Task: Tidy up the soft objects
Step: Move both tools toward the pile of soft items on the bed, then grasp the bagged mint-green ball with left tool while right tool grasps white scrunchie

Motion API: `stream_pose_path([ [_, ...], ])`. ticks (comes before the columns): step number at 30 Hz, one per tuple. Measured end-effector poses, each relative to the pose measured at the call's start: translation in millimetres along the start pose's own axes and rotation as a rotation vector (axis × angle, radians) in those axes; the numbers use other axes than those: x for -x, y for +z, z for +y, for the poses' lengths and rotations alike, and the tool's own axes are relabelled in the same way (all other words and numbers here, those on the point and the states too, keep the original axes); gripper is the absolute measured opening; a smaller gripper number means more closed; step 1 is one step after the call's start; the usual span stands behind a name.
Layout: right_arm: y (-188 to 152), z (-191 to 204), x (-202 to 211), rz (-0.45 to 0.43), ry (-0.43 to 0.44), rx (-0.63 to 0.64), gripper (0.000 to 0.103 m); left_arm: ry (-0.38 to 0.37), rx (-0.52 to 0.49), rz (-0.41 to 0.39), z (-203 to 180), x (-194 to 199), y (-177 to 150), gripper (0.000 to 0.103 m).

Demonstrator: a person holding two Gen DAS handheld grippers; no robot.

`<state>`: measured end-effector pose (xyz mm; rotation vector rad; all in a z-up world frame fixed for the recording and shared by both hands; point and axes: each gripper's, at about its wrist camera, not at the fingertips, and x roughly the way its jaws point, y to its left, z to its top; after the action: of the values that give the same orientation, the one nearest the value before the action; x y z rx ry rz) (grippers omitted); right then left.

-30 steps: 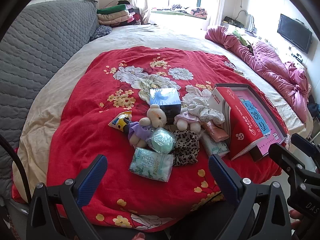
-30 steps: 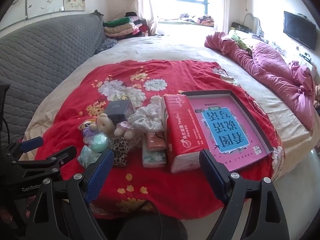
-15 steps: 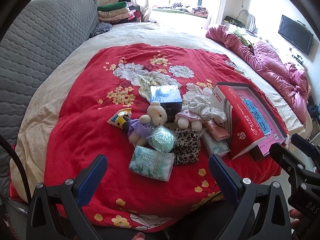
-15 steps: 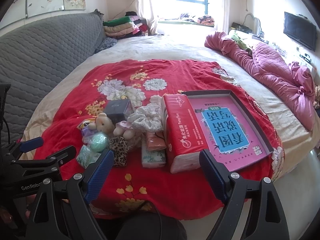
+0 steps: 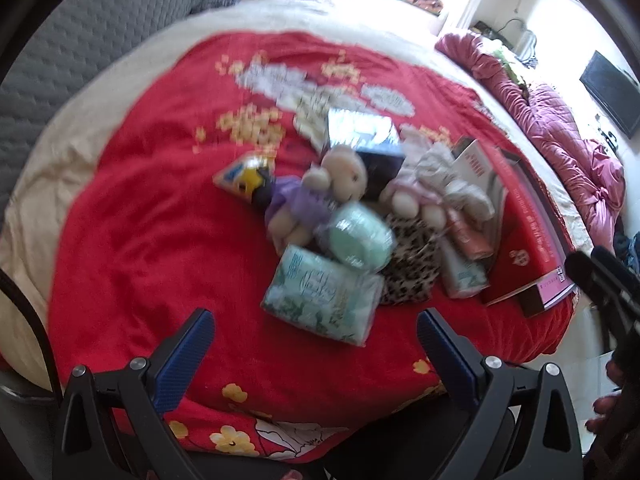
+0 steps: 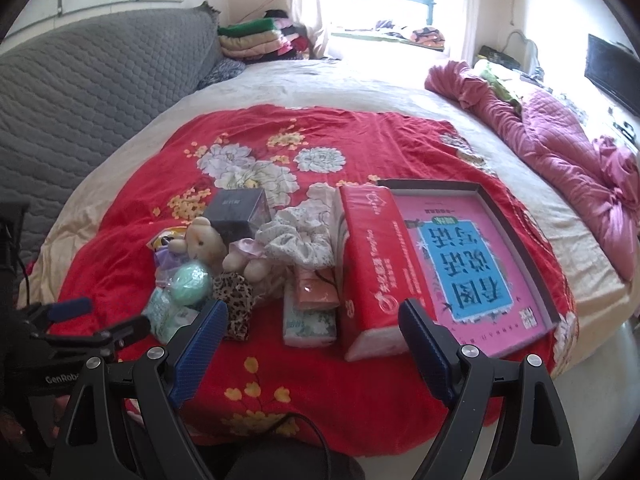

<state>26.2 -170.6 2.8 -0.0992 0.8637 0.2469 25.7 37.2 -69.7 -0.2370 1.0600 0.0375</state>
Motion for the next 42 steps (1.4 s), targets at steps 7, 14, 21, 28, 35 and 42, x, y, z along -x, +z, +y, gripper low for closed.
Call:
stream_pose_path([
  [7, 23, 7, -32, 0.018, 0.002, 0.044, 0.088, -0.119, 0.015, -0.101, -13, -3, 21, 0.102],
  [14, 50, 11, -61, 0.047, -0.029, 0.176, 0.088, -0.112, -0.036, -0.020, -32, -26, 43, 0.098],
  [21, 64, 25, -101, 0.151, -0.001, 0.354, 0.088, -0.105, -0.061, 0.031, -39, -44, 50, 0.077],
  [28, 59, 32, -129, 0.252, 0.004, 0.472, 0.087, -0.117, -0.066, 0.065, -32, -55, 46, 0.069],
  [35, 51, 38, -149, 0.299, -0.049, 0.559, 0.044, -0.129, -0.068, 0.085, -29, -62, 47, 0.059],
  [42, 54, 19, -138, 0.258, 0.042, 0.414, 0.011, -0.146, -0.075, 0.097, -28, -63, 47, 0.045],
])
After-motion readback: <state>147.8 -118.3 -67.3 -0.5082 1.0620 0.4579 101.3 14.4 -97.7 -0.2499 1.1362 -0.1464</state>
